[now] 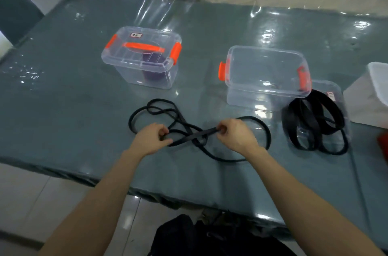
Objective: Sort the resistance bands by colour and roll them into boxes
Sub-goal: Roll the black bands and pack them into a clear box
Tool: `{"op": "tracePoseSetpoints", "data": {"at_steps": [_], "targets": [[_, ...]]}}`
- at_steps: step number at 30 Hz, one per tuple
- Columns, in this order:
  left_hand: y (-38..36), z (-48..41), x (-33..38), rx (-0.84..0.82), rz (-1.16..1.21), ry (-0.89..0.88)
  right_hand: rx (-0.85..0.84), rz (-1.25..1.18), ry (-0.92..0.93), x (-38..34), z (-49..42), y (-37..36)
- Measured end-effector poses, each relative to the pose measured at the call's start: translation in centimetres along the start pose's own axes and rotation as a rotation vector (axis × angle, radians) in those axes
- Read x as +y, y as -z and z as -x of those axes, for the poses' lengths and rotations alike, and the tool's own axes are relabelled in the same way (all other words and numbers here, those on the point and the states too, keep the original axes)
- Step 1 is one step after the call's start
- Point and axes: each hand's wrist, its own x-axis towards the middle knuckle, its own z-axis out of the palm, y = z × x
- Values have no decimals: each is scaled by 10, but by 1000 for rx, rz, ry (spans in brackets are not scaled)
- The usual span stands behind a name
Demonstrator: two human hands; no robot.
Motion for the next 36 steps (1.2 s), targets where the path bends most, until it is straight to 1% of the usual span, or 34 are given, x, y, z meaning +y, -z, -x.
{"op": "tracePoseSetpoints", "data": {"at_steps": [2,3,5,6,8,10,14,16,17,19,21,23,26,29,33,36], "targets": [[-16,-5,8,-96,-115,-84,-109,88,-60,-10,2,-20],[-23,-8,12,-121,-193,-121,-135,123,-89,-14,2,-32],[-33,-13,16,-120,-297,-161,-121,151,-123,-23,0,-52],[-34,-15,17,-105,-281,-162,-100,154,-134,-28,-1,-60],[-32,-15,18,-41,-101,-151,-54,157,-143,-37,-5,-70],[-21,-15,19,64,172,-108,-13,160,-147,-41,-11,-72],[10,-15,29,157,754,51,8,151,-122,-33,-17,-65],[23,-16,38,205,932,69,20,159,-118,-31,-19,-62],[28,-16,42,208,962,63,18,157,-123,-33,-20,-61],[34,-12,49,189,940,54,18,174,-121,-39,-23,-64],[34,-8,51,170,860,62,37,176,-121,-42,-26,-69],[31,-5,48,166,815,90,70,130,-144,-41,-28,-70],[27,-2,37,202,830,172,97,25,-195,-41,-28,-67],[20,3,31,190,822,185,108,-33,-228,-44,-27,-65],[15,5,25,213,849,204,112,-60,-190,-40,-20,-55],[19,-1,23,327,884,250,148,-26,-64,-34,-6,-23]]}}
